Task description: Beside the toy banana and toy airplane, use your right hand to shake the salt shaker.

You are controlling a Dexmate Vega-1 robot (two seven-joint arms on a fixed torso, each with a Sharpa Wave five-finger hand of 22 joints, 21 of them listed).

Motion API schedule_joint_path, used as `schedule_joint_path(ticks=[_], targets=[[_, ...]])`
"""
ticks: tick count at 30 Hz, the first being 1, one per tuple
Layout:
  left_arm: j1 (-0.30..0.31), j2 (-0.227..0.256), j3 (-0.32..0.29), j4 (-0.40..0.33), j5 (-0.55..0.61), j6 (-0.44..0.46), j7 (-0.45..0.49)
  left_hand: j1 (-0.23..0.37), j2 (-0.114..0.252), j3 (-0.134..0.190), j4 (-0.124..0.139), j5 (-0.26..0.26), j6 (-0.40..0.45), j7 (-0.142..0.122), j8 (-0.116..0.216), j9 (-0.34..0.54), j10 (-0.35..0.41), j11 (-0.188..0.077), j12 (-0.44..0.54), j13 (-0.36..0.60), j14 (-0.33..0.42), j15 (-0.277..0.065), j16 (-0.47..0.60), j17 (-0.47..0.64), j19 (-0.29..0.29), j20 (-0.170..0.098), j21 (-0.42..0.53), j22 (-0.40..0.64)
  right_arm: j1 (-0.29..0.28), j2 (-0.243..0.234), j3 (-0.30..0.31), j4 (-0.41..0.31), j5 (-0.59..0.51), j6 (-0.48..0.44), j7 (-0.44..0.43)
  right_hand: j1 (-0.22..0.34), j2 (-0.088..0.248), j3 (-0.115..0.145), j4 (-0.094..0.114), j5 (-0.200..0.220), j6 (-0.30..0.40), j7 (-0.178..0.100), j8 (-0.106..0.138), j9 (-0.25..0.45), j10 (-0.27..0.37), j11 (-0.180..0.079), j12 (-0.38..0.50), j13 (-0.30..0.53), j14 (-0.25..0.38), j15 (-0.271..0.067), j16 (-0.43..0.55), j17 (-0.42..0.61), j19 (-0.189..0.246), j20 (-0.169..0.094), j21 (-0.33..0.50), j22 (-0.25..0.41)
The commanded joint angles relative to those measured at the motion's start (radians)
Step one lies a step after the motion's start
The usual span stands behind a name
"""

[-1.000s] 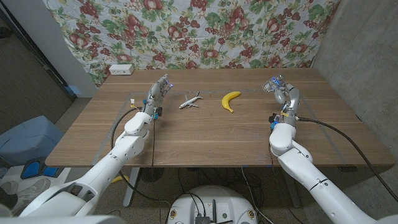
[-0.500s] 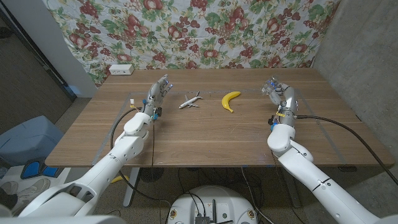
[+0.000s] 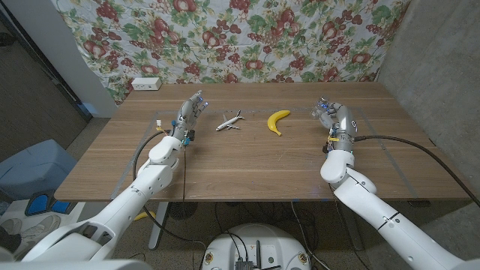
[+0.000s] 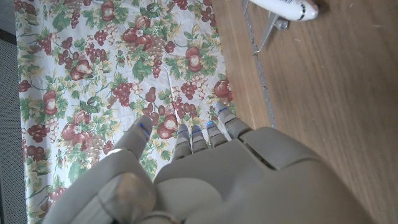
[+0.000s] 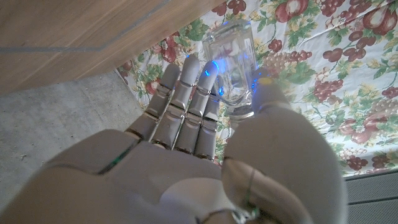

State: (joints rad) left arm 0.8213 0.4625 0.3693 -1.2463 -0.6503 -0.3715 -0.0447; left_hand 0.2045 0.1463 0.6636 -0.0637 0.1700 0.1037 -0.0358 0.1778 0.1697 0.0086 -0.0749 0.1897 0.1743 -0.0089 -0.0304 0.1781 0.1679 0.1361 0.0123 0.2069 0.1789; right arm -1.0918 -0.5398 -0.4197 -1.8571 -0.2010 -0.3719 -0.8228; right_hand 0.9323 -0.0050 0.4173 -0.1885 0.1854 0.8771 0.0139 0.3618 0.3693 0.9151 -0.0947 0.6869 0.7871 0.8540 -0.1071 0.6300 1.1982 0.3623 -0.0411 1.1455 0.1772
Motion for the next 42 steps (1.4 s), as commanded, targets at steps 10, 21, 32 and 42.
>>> schedule_joint_path(ticks=[10, 21, 32, 42], targets=[[-0.006, 0.004, 0.002, -0.001, -0.001, 0.012, -0.007, 0.006, 0.035, 0.0, 0.001, 0.006, 0.008, 0.0, 0.003, 0.004, 0.001, 0.0, 0.003, 0.004, 0.007, -0.024, 0.002, 0.002, 0.006, 0.001, 0.0, 0.004, 0.037, -0.025, -0.061, -0.002, -0.037, -0.154, 0.033, 0.122, 0.113, 0.046, 0.032, 0.007, 0.143, -0.089, 0.0, 0.008, 0.067, -0.063, -0.004, 0.0, 0.006, -0.109, -0.006, 0.001, 0.005, -0.056, 0.007, 0.0], [-0.003, 0.005, 0.001, -0.005, -0.001, 0.013, -0.003, 0.005, 0.035, 0.0, 0.002, 0.006, 0.009, 0.001, 0.003, 0.004, 0.001, 0.0, 0.003, 0.004, 0.008, -0.024, 0.002, 0.003, 0.005, 0.003, 0.0, 0.004, 0.048, -0.032, -0.08, 0.006, -0.032, -0.191, 0.048, 0.121, 0.111, 0.047, 0.032, 0.007, 0.147, -0.09, -0.001, 0.004, 0.071, -0.062, -0.006, -0.003, 0.009, -0.109, -0.01, 0.001, 0.005, -0.055, 0.007, -0.001], [0.002, 0.008, 0.0, -0.009, -0.001, 0.015, -0.002, 0.004, 0.033, 0.0, 0.001, 0.006, 0.01, 0.001, 0.003, 0.004, 0.0, 0.0, 0.002, 0.004, 0.007, -0.024, 0.002, 0.003, 0.005, 0.002, 0.0, 0.004, 0.063, -0.035, -0.101, 0.016, -0.03, -0.229, 0.061, 0.121, 0.109, 0.048, 0.032, 0.008, 0.149, -0.091, -0.003, 0.0, 0.072, -0.061, -0.008, -0.004, 0.012, -0.108, -0.011, 0.003, 0.005, -0.055, 0.007, 0.0], [0.004, 0.012, -0.002, -0.011, -0.003, 0.017, -0.004, 0.003, 0.033, 0.0, 0.001, 0.006, 0.01, 0.001, 0.003, 0.004, -0.001, -0.001, 0.002, 0.004, 0.007, -0.025, 0.002, 0.002, 0.005, 0.002, 0.0, 0.004, 0.074, -0.03, -0.114, 0.033, -0.018, -0.244, 0.065, 0.122, 0.109, 0.05, 0.031, 0.008, 0.151, -0.089, -0.004, -0.002, 0.073, -0.06, -0.008, -0.004, 0.014, -0.109, -0.013, 0.003, 0.007, -0.055, 0.007, 0.0]])
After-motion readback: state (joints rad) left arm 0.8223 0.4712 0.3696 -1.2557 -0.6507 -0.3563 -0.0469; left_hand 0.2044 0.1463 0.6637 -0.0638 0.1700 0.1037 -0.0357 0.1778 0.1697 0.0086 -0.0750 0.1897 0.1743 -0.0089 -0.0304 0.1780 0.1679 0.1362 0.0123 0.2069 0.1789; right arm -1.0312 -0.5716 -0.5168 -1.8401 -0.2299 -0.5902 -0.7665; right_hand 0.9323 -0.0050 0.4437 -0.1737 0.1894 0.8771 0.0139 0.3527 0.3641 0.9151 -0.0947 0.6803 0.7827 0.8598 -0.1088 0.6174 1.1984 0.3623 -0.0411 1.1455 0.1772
